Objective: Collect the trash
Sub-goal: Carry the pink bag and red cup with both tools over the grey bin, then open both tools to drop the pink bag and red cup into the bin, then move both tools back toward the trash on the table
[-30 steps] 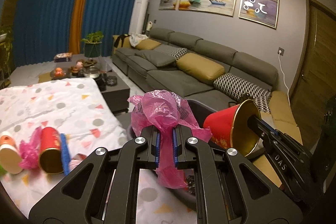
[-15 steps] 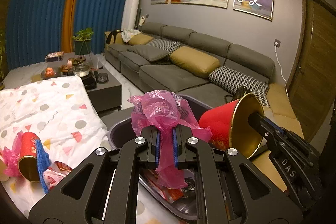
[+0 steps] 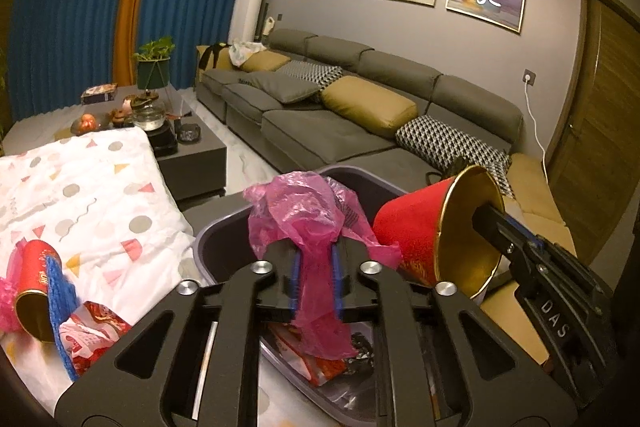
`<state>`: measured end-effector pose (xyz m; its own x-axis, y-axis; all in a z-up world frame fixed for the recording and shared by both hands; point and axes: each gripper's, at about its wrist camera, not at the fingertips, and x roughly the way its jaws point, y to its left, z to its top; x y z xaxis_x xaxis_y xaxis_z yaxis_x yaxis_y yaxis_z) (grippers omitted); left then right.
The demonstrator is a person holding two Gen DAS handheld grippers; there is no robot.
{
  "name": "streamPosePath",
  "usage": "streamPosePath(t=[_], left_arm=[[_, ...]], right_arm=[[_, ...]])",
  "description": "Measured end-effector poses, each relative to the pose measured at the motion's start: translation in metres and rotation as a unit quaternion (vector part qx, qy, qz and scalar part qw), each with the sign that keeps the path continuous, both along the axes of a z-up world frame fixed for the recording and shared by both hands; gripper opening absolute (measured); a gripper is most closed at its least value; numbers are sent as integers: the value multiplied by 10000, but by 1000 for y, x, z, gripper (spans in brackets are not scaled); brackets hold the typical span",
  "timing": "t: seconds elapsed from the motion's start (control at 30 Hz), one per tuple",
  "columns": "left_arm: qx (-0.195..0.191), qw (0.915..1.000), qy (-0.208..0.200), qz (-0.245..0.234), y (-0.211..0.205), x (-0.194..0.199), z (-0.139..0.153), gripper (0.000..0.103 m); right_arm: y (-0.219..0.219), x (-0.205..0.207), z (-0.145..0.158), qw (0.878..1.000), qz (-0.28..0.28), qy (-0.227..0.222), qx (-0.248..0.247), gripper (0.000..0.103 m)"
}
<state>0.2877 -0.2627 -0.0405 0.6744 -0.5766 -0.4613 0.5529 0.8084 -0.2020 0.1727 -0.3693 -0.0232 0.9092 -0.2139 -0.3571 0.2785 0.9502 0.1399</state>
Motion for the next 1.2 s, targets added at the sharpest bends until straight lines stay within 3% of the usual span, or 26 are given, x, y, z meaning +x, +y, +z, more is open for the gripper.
streamPosePath(t=[0.07, 0.13, 0.2, 0.23, 0.27, 0.4, 0.67, 0.93, 1.2], left_arm=[[33, 9999, -21, 111, 3, 1, -2, 59], [-125, 9995, -53, 291, 13, 0, -2, 72], [-126, 9986, -51, 519, 22, 1, -2, 79], [-114, 9980, -58, 622, 27, 0, -2, 84], [-116, 9973, -61, 716, 32, -1, -2, 85], [-52, 9941, -123, 1079, 55, -13, 2, 91], [104, 9832, -440, 1771, 114, -53, 17, 95], [337, 9588, -513, 2772, 194, -93, 18, 96], [656, 9299, -306, 3606, 280, -132, -5, 96]], right_arm=[[0, 3, 0, 10000, -34, 42, 33, 6], [-1, 4, 0, 9999, -32, 70, 77, 8], [-1, 4, -1, 9999, -60, 79, 61, 18], [0, 3, -1, 9999, -62, 69, 72, 33], [0, 3, 1, 9999, -75, 40, 82, 43], [3, -3, 5, 9999, -106, -45, 9, 44], [28, -29, 11, 9997, 6, -206, -115, 72], [70, -48, 12, 9988, 373, -301, -130, 82], [129, -55, 2, 9955, 934, -181, 1, 86]])
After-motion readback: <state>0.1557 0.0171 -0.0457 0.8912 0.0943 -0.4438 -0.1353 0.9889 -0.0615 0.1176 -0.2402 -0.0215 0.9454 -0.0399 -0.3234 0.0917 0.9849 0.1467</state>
